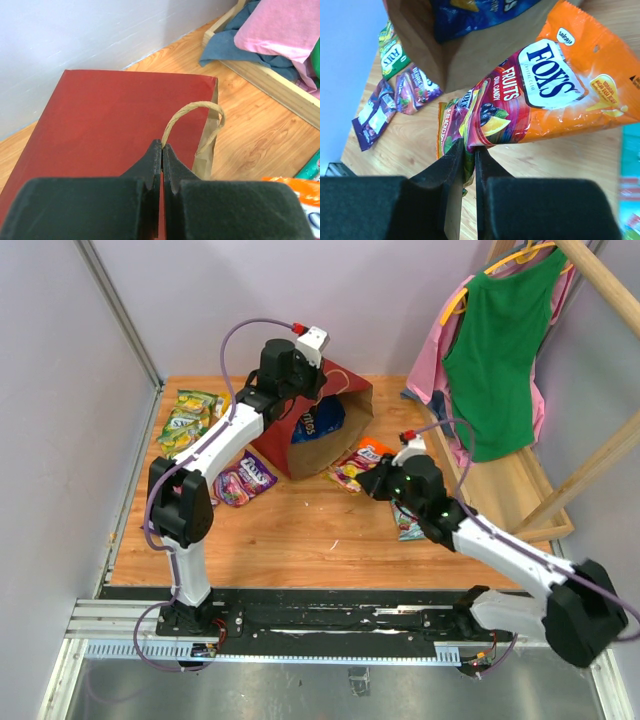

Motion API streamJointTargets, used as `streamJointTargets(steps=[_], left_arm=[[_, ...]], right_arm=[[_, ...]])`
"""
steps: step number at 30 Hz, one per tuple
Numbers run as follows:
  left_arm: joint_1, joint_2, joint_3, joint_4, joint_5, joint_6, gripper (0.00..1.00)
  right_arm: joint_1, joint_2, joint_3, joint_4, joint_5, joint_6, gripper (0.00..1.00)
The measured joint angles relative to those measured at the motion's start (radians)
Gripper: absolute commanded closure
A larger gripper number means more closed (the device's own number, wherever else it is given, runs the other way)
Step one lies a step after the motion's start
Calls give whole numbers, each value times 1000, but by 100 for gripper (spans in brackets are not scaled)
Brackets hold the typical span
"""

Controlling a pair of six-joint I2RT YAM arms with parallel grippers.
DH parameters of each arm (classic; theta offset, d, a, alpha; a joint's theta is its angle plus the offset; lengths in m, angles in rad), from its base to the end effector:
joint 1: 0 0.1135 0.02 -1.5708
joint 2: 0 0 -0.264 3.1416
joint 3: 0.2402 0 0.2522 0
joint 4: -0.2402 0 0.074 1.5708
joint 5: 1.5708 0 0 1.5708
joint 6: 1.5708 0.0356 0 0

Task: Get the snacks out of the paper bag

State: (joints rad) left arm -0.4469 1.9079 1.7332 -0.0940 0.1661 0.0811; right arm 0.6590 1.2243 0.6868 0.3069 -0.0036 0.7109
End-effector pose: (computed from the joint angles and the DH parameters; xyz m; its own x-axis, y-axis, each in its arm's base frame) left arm 0.4160 -0.2059 0.3502 -0.1924 0.1808 -0.9645 0.5875 0.8085 0.0344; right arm 0.2199 0.1704 0.2629 -0.5383 0.4084 -0.7372 -0.3482 0.6888 0.6359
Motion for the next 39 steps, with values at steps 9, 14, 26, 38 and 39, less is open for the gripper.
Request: streamJointTargets(steps=[9, 14, 26, 38, 39], left_arm=[[0, -13, 0, 0, 0, 4, 100], [0, -21, 0, 1, 1, 5, 100], [0, -28, -6, 1, -1, 9, 100], [0, -32, -11, 2, -16, 10, 99], [0, -32, -11, 2, -16, 10, 99]], right_arm=[[-331, -252, -108, -134, -79, -44, 99], [-463, -137, -140, -122, -161, -1, 99], [-483, 154, -39, 8, -219, 83, 99], [-491, 465, 184, 51, -214, 112, 99], [-493, 489, 202, 55, -213, 114, 99]])
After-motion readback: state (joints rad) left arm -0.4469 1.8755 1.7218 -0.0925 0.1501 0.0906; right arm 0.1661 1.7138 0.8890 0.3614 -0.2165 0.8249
